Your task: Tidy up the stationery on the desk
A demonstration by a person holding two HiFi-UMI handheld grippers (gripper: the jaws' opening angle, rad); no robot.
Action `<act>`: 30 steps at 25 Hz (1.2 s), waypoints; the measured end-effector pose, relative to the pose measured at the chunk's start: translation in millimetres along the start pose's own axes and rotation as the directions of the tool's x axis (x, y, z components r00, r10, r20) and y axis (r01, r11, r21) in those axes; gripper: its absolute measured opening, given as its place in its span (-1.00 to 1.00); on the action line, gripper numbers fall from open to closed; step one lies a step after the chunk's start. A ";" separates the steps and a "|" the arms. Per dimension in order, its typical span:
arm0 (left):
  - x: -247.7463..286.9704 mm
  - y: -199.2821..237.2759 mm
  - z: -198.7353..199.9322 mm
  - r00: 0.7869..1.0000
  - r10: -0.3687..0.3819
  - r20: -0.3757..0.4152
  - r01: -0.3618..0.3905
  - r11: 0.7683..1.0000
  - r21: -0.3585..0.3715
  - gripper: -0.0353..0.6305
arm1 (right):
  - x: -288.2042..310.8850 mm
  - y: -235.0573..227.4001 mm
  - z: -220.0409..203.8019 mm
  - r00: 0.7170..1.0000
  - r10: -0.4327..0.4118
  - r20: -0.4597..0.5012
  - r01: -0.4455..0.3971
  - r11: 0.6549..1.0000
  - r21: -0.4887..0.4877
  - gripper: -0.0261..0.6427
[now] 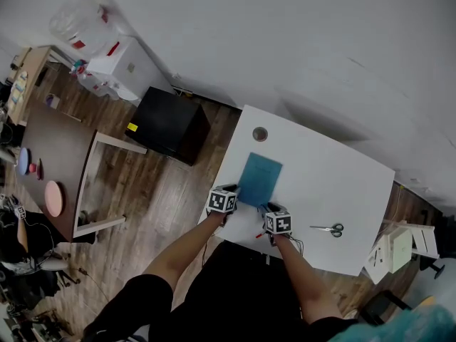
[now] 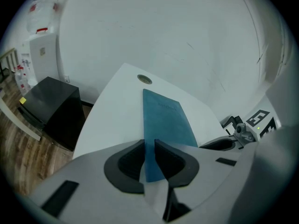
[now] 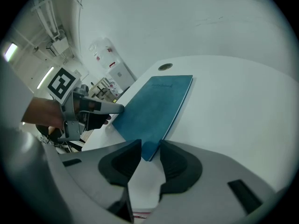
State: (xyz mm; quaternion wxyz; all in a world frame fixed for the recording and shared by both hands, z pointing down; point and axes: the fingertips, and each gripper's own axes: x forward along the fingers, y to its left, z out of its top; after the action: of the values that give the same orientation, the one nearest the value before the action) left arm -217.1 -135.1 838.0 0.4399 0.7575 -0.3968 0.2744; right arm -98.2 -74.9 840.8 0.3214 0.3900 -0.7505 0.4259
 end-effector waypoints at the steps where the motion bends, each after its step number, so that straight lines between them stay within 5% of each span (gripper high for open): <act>1: -0.4 -0.9 -1.0 1.000 0.000 0.008 0.000 1.000 -0.004 -0.68 | -0.8 -0.8 -0.8 1.000 0.009 -0.001 -0.009 1.000 0.008 -0.52; 9: -9.7 4.6 -6.1 1.000 0.012 0.027 -0.013 1.000 0.027 -0.68 | -17.7 1.1 8.5 0.997 0.040 0.061 -0.041 0.999 0.026 -0.52; 14: -28.1 3.0 -13.4 0.988 0.078 0.134 -0.079 0.997 0.004 -0.68 | -60.0 -15.2 5.1 0.990 0.009 0.139 -0.010 1.000 0.012 -0.52; 18: -33.2 -21.8 -28.3 0.987 0.063 0.149 -0.064 0.998 0.004 -0.78 | -92.7 -30.8 -6.5 0.983 -0.013 0.181 0.016 1.000 -0.012 -0.52; 24: -18.6 -99.2 -86.8 0.998 -0.059 -0.019 0.061 0.989 0.136 -0.82 | -117.6 -55.3 -45.3 0.978 -0.019 0.206 0.003 0.997 0.078 -0.52; 30: 8.3 -176.6 -119.1 0.982 -0.117 -0.151 0.166 0.913 0.372 -0.80 | -144.8 -81.0 -64.1 0.974 0.016 0.226 -0.035 0.996 0.079 -0.52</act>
State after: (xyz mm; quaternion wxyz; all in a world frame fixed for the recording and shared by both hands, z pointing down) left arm -71.8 19.9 820.2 0.3262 0.8368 -0.2510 0.3611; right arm 51.9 0.3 781.9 0.2123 0.4392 -0.7687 0.4137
